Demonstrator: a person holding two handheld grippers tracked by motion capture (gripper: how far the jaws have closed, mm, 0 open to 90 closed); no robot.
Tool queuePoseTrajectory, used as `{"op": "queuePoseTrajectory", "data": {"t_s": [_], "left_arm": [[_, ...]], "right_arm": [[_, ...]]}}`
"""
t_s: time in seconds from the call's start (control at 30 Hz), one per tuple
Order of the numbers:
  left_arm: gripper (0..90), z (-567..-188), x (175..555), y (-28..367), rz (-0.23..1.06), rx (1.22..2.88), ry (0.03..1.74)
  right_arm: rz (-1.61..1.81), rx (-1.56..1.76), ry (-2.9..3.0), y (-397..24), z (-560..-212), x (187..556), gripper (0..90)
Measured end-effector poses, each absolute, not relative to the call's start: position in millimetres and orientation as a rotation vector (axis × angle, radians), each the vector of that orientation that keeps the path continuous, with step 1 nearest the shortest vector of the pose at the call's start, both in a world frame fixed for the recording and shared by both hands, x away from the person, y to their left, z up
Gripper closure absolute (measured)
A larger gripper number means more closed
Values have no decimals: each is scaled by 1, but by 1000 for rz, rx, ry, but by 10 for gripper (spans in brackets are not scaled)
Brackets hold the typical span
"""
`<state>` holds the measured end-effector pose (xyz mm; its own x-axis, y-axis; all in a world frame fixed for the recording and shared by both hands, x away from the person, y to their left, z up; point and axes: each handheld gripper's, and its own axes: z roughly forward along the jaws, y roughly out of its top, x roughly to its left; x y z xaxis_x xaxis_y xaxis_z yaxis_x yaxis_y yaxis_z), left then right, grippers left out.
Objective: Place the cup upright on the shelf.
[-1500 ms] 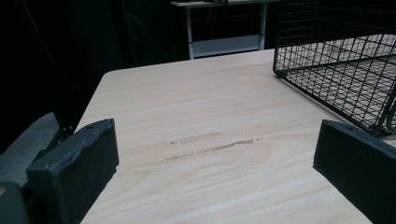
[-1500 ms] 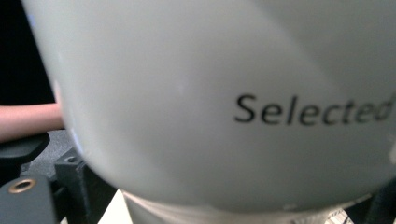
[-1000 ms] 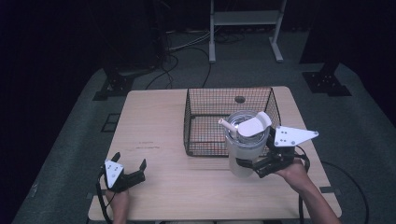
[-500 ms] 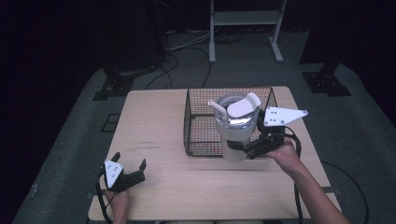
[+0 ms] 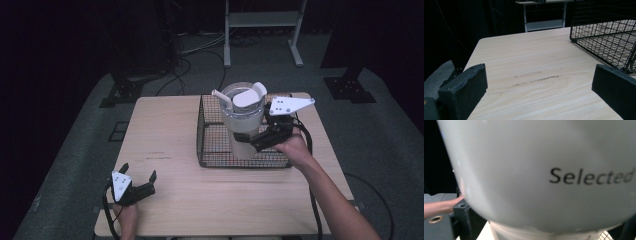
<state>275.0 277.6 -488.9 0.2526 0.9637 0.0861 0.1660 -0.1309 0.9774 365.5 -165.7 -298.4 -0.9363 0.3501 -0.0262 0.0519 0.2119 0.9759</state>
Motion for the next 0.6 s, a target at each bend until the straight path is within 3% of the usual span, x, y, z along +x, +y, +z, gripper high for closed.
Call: {"op": "queuePoseTrajectory", "data": {"t_s": [0.6], "left_arm": [[0, -489, 275, 279, 1003, 1528, 1094]], "right_arm": [[1766, 451, 2258, -144, -295, 412, 73]]}}
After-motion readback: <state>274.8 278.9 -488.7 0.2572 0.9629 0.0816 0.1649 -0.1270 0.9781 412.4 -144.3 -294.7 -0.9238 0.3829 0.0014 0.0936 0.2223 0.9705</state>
